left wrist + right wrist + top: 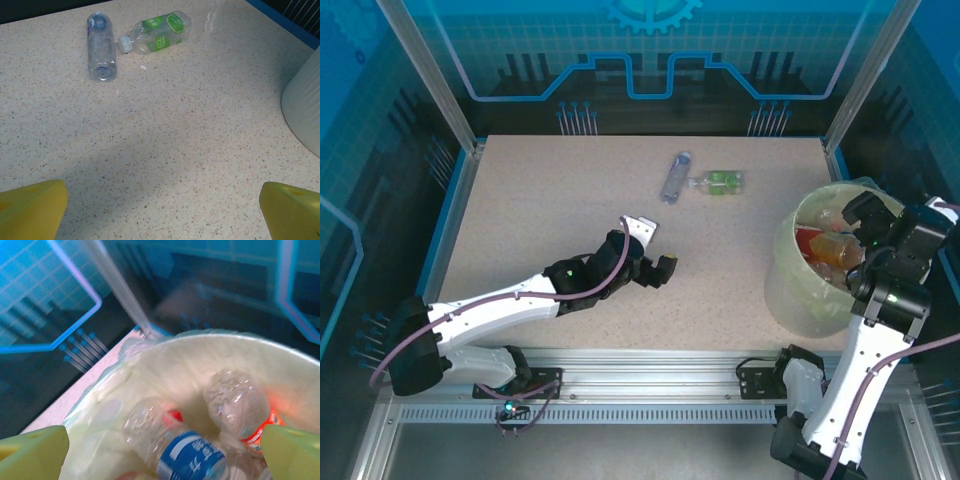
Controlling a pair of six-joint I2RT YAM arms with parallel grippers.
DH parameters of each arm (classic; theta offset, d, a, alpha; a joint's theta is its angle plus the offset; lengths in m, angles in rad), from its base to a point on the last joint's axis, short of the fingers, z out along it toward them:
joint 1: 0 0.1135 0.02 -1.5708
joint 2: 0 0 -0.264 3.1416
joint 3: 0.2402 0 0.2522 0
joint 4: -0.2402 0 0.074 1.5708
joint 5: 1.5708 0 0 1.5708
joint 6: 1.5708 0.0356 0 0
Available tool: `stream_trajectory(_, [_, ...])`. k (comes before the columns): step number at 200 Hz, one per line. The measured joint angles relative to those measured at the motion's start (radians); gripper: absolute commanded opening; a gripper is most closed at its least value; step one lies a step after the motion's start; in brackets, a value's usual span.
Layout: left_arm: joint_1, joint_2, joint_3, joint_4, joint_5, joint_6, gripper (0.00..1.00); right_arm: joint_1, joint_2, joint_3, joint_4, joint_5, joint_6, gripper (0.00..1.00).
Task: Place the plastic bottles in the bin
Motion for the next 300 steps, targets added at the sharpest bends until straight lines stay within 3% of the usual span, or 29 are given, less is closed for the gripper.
stream_trajectory(32, [0.000,0.000,0.000,0.000,0.000,0.000,0.99,0.042,0.026,0.151,-0.074,-0.214,-0.033,1.00])
stream_trajectory(72, [0.000,0.000,0.000,0.000,0.000,-0.005,0.99,0.183,-0.029,0.144,0.000,-0.517,0.022,1.00])
stream_trajectory(100, [0.000,0.002,0.001,-0.003,0.001,-0.027,0.99,0.334,-0.040,0.107,0.053,-0.576,0.048,1.00])
stream_trajectory(154, [0.043,0.063,0.031,-0.028,0.052,-0.083,0.99,0.666,-0.029,0.014,0.117,-0.492,0.051,1.00])
stream_trajectory(186, [0.136,0.159,0.116,-0.090,0.107,-0.156,0.99,0.916,0.050,-0.023,0.141,-0.314,0.033,1.00])
stream_trajectory(210, [0.174,0.253,0.210,-0.120,0.112,-0.188,0.99,1.040,0.127,-0.025,0.148,-0.200,0.020,1.00])
stream_trajectory(245, [0.206,0.456,0.407,-0.103,0.113,-0.182,0.99,1.138,0.163,-0.058,0.175,-0.089,0.029,1.00])
stream_trajectory(300, [0.382,0.873,0.781,-0.149,0.201,-0.135,0.99,1.160,0.030,-0.155,0.218,0.004,0.080,1.00])
